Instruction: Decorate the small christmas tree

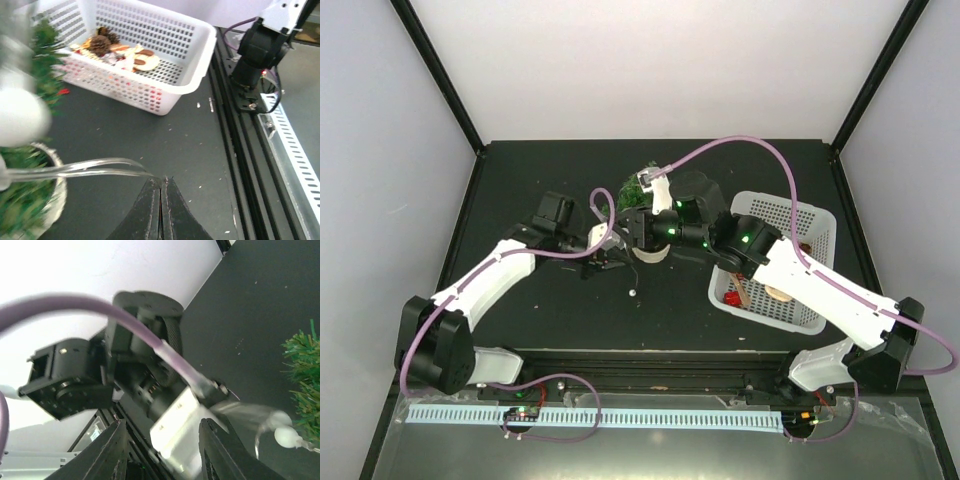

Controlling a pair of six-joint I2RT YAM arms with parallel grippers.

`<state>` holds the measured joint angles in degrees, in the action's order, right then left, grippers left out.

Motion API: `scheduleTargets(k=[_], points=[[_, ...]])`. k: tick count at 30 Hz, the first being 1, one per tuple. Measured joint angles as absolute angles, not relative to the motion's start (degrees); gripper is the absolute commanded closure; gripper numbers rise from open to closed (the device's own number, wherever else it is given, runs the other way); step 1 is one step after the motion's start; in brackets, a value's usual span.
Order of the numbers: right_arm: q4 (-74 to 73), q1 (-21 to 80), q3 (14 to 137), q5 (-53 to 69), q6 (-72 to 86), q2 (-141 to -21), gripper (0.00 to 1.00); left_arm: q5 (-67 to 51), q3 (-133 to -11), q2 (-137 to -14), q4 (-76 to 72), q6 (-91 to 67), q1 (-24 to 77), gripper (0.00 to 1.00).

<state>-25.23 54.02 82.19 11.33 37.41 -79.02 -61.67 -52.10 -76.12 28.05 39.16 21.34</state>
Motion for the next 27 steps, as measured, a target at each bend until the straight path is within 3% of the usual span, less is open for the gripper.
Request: scheduleTargets(k=[11, 27], points=[[-24.34, 54.02, 77.08, 10.66, 37.43, -77.60, 0.58, -57.08, -56.07, -73.17, 45.19, 51.16, 9.87, 0.98], [-24.53, 53.76, 74.39, 5.02, 35.16, -70.24, 0.50, -52.51, -66.24, -70.02, 53.49, 57.06, -3.88, 0.99]])
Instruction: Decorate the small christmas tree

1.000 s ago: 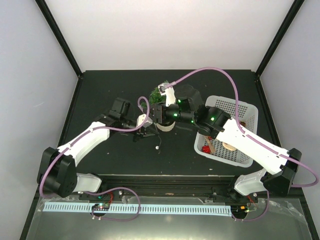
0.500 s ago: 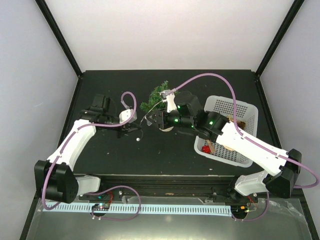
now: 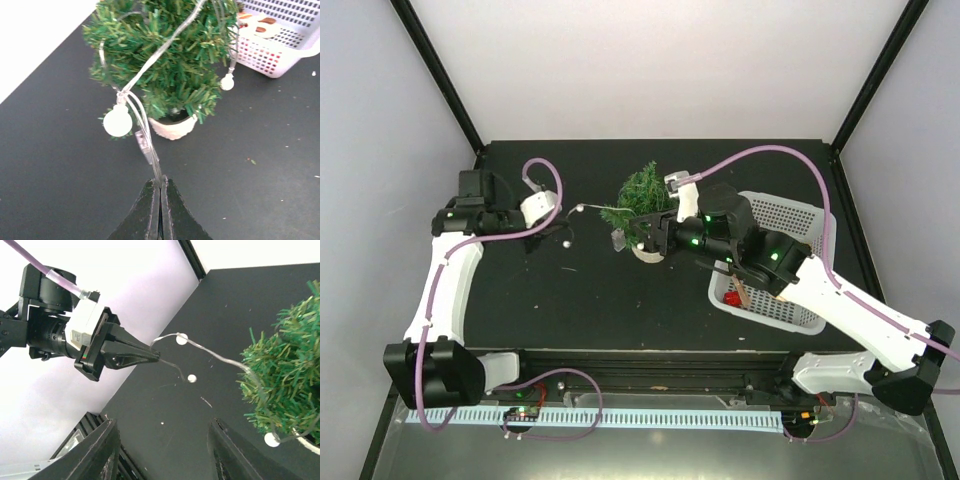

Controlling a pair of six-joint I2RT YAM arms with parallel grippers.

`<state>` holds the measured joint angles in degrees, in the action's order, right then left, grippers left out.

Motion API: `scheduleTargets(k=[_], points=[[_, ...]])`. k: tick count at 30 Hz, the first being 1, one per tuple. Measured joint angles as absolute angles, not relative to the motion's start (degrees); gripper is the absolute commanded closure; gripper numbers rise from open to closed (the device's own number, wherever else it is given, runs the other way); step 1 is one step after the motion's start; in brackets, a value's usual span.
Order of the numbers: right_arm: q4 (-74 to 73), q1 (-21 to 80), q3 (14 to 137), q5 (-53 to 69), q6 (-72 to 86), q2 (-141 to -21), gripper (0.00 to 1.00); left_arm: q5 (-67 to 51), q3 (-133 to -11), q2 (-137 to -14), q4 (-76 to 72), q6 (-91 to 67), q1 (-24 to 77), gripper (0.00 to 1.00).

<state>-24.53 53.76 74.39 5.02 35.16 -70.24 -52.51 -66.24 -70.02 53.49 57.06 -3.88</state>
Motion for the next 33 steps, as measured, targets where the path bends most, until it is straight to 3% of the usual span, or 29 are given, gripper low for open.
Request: scheduleTargets(k=[20, 33], points=[[-25.96, 50.61, 72.38, 3.05, 32.58, -69.04, 0.50, -51.86, -79.55, -73.60, 58.00, 59.51, -15.66, 0.98], [-25.65, 47.94, 70.87, 3.14, 31.79, -68.10, 0.50, -46.85, -82.15, -81.21, 47.07, 50.46, -13.32, 0.99]])
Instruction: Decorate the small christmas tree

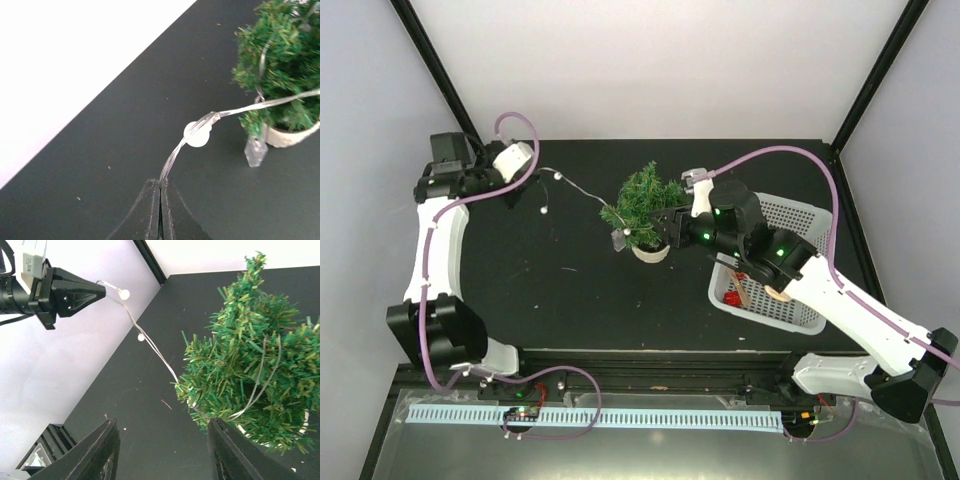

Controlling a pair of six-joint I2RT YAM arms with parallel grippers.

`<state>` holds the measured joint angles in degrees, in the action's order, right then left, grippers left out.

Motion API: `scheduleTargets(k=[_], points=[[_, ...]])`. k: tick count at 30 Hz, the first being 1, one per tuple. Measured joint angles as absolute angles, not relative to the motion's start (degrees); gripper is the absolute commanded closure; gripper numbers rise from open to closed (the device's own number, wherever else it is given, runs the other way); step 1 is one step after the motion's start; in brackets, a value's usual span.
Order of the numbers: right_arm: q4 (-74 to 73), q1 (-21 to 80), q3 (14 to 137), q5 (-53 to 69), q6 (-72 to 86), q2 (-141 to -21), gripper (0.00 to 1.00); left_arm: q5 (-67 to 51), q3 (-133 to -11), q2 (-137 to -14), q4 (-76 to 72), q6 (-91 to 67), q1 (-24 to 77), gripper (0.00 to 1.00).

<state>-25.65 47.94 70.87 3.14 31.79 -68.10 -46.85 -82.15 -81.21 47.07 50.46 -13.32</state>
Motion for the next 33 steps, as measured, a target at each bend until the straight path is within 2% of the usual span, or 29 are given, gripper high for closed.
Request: scheduleTargets(k=[6, 16, 21, 28, 33], points=[[-25.21, 45.10, 70.32, 3.11, 31.81, -67.40, 0.50, -36.73, -88.23, -87.46, 39.99, 45.71, -4.73, 0.98], [-24.80, 38.83, 70.39, 2.26, 32.14, -67.83, 0.50, -20.18, -106.32, -104.16, 31.55, 40.82, 8.91, 0.98], [-24.60, 34.92, 71.02, 1.96, 33.01, -68.69, 0.50, -14.57, -108.92, -110.19, 27.20, 39.53, 13.85, 0.98], [-23.64, 32.05, 73.28, 1.15, 33.87, -72.84, 0.50, -12.95, -109.82, -113.82, 23.03, 36.07, 17.82, 0.99], [-20.97, 28.64, 73.25, 2.87, 36.05, -77.25, 0.50, -18.22, -110.85, -113.69, 20.01, 32.73, 19.62, 0.98]])
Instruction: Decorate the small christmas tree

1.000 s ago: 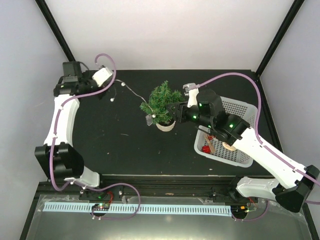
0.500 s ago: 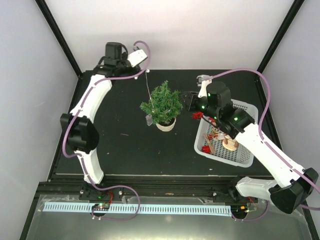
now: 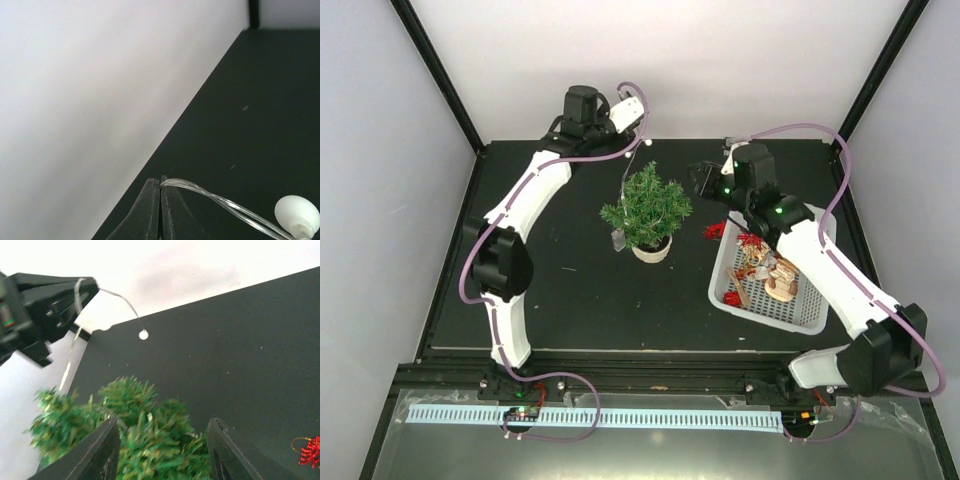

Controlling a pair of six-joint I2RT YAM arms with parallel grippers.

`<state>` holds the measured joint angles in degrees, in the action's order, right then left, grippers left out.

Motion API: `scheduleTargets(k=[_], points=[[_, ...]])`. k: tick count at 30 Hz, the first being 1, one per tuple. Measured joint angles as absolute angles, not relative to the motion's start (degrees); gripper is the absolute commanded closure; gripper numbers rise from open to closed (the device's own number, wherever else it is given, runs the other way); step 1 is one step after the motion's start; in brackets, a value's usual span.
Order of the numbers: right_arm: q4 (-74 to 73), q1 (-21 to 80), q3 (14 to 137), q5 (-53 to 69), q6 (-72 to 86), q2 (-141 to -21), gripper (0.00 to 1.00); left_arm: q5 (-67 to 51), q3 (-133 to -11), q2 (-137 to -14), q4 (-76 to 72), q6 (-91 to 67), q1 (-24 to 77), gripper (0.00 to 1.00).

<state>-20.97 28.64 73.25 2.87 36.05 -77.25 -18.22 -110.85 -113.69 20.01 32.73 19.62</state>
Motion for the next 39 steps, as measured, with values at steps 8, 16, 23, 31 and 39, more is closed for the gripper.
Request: scheduleTargets(k=[8, 16, 23, 31, 39], points=[[-14.09, 22.26, 73.25, 9.37, 37.21, -82.72, 0.50, -37.45, -110.34, -113.34, 12.84, 22.59, 20.03, 0.98], [-8.58, 21.76, 73.52, 15.18, 32.29, -85.08, 0.49, -54.81, -110.37, -113.34, 4.93, 8.80, 20.05, 0.98], [-6.76, 21.76, 75.83, 19.81, 30.11, -89.84, 0.49, -61.52, -110.43, -113.34, 2.87, 3.27, 20.49, 0.98], [-4.45, 21.76, 76.38, 23.20, 30.37, -91.44, 0.88, -64.10, -110.52, -113.38, 2.92, 0.97, 20.51, 0.99], [-5.26, 21.76, 82.83, 22.92, 30.13, -95.61, 0.99, -65.78, -111.37, -113.99, 2.52, -1.37, 20.12, 0.92]])
